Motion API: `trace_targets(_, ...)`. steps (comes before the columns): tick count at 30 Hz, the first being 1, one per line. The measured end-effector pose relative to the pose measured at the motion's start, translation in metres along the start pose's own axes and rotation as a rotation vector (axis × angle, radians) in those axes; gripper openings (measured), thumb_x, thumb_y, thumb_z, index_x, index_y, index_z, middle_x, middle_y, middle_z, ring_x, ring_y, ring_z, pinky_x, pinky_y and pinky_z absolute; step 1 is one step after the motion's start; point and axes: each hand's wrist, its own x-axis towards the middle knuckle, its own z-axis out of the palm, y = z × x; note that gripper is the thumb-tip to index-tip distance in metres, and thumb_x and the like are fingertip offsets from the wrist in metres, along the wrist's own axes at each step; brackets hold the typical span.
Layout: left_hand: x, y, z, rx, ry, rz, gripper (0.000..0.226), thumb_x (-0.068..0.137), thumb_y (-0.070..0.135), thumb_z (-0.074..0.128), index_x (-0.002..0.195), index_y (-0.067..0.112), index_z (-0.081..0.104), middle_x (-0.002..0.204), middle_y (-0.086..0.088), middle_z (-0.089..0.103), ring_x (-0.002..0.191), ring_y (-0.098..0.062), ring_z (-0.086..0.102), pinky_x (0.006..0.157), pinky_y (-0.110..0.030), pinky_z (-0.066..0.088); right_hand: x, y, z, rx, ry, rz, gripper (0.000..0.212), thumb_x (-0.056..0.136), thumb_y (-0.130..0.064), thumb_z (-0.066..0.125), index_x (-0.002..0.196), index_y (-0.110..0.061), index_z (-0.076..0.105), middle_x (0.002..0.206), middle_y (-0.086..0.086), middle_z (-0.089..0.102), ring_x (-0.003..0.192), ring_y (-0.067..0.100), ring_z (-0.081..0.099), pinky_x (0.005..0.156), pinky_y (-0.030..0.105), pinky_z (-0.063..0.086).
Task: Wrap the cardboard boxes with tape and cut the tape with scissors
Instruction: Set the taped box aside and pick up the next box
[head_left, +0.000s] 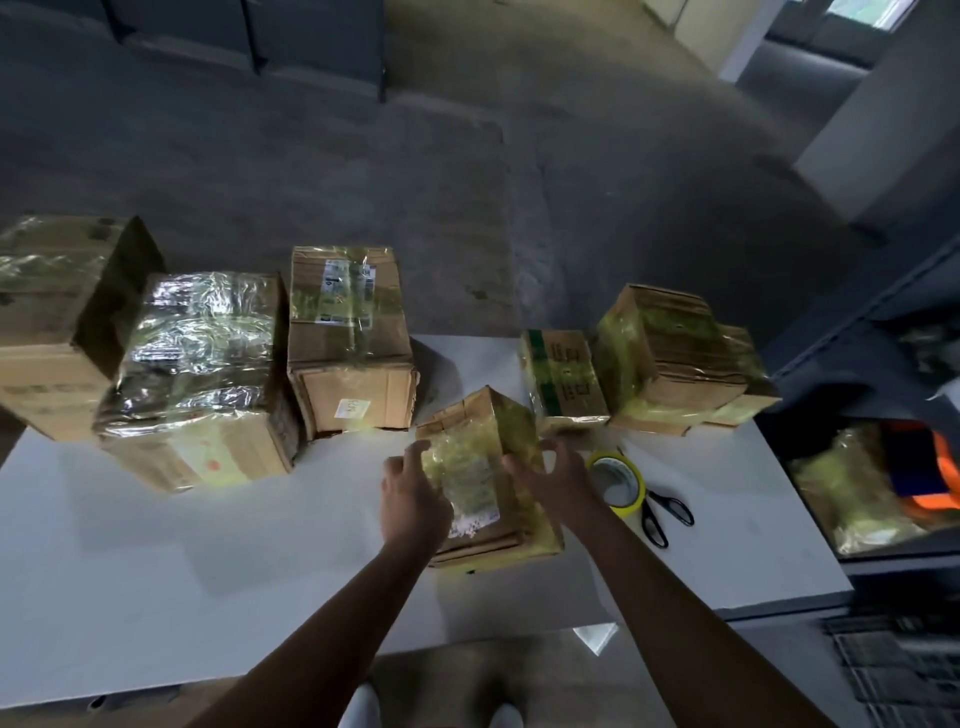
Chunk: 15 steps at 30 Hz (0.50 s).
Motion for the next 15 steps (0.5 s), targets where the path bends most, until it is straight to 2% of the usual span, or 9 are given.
trace_targets(2, 0.001, 0.003, 0.001, -0.057, -0.095, 0.007, 0.048, 0.086, 0.004, 0.061, 0.13, 0.02, 0.049, 0.127, -0.01, 0.048, 0.098, -0.018, 0.053, 0.069, -0.02, 0.05, -0.001, -0.004, 0.005, 0.063, -0.131, 0.055, 0.086, 0.073, -0.055, 0.075, 0.139, -0.016, 0.035, 0.13, 0.006, 0.053, 0.114, 0.022, 0.054, 0.09, 0.033, 0.045)
trace_targets(4, 0.004, 0.006, -0.002, -0.067, -0.172, -0.054, 0.035, 0.094, 0.022, 0.055, 0.128, 0.018, 0.055, 0.13, -0.009, 0.05, 0.102, -0.022, 0.057, 0.082, -0.028, 0.053, 0.0, -0.004, 0.01, 0.03, -0.148, 0.081, 0.091, 0.071, -0.059, 0.074, 0.141, -0.016, 0.034, 0.129, 0.006, 0.055, 0.115, 0.024, 0.056, 0.093, 0.035, 0.048)
trace_targets(5, 0.007, 0.005, -0.005, -0.069, -0.202, -0.076, 0.036, 0.096, 0.029, 0.051, 0.128, 0.017, 0.057, 0.131, -0.01, 0.052, 0.107, -0.024, 0.058, 0.09, -0.034, 0.052, 0.001, -0.005, 0.012, 0.008, -0.124, 0.09, 0.089, 0.071, -0.06, 0.074, 0.139, -0.015, 0.038, 0.127, 0.005, 0.056, 0.111, 0.022, 0.057, 0.09, 0.034, 0.048)
trace_targets(7, 0.013, 0.004, -0.01, -0.048, -0.273, -0.098, 0.047, 0.096, 0.044, 0.046, 0.129, 0.012, 0.056, 0.132, -0.011, 0.056, 0.114, -0.027, 0.056, 0.098, -0.041, 0.048, 0.004, -0.006, 0.017, -0.014, -0.078, 0.08, 0.079, 0.072, -0.056, 0.075, 0.132, -0.014, 0.047, 0.122, 0.004, 0.061, 0.104, 0.019, 0.059, 0.082, 0.03, 0.049)
trace_targets(10, 0.014, 0.0, -0.019, -0.073, -0.327, -0.185, 0.07, 0.086, 0.064, 0.049, 0.132, 0.012, 0.052, 0.131, -0.007, 0.056, 0.112, -0.026, 0.056, 0.095, -0.04, 0.05, 0.006, -0.008, 0.023, -0.009, -0.043, 0.057, 0.067, 0.074, -0.049, 0.078, 0.124, -0.014, 0.05, 0.116, 0.005, 0.063, 0.1, 0.02, 0.063, 0.079, 0.03, 0.051)
trace_targets(15, 0.012, -0.007, -0.025, -0.173, -0.365, -0.276, 0.059, 0.094, 0.047, 0.05, 0.142, 0.014, 0.038, 0.137, -0.008, 0.053, 0.115, -0.028, 0.056, 0.096, -0.044, 0.051, 0.008, -0.012, 0.028, -0.072, 0.009, 0.025, 0.042, 0.08, -0.037, 0.075, 0.11, -0.018, 0.052, 0.103, 0.007, 0.07, 0.088, 0.02, 0.067, 0.077, 0.031, 0.053)
